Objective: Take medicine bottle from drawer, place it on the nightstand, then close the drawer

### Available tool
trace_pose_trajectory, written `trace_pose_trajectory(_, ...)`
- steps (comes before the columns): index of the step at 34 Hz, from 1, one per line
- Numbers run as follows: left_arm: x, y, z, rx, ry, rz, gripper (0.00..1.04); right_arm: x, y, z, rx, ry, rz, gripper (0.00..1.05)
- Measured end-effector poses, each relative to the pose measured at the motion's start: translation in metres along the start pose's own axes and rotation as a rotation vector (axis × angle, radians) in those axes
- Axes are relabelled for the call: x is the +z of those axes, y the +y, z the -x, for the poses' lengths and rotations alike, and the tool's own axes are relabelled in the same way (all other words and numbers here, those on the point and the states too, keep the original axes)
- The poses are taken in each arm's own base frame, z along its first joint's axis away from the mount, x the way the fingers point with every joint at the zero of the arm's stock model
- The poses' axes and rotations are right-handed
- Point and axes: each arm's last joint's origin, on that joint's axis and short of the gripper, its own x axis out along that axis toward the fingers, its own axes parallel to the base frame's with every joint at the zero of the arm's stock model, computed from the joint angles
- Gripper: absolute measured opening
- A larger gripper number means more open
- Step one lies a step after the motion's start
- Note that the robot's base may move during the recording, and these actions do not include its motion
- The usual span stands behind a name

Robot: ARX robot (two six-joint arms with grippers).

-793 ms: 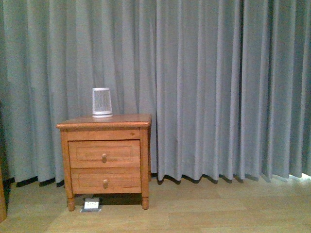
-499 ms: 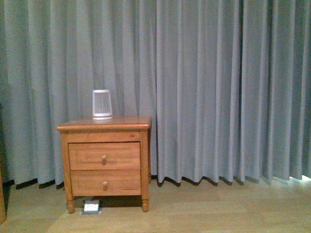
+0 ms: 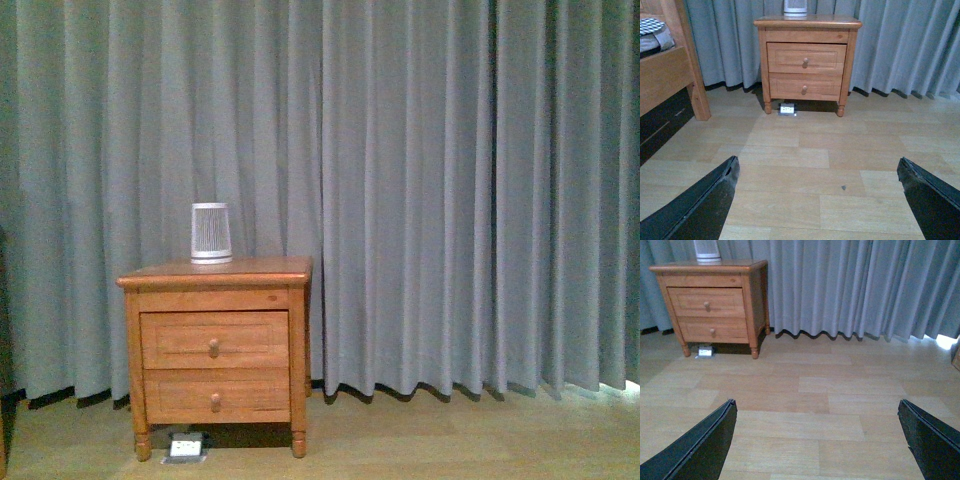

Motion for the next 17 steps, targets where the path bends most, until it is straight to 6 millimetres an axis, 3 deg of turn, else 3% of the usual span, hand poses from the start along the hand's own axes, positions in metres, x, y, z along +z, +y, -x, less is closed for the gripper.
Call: trace_pose_trajectory(17, 0.0, 0.0, 0.0, 0.0, 0.0, 0.0, 0.98, 0.0, 0.0, 0.0, 0.0, 0.0, 0.0, 0.98)
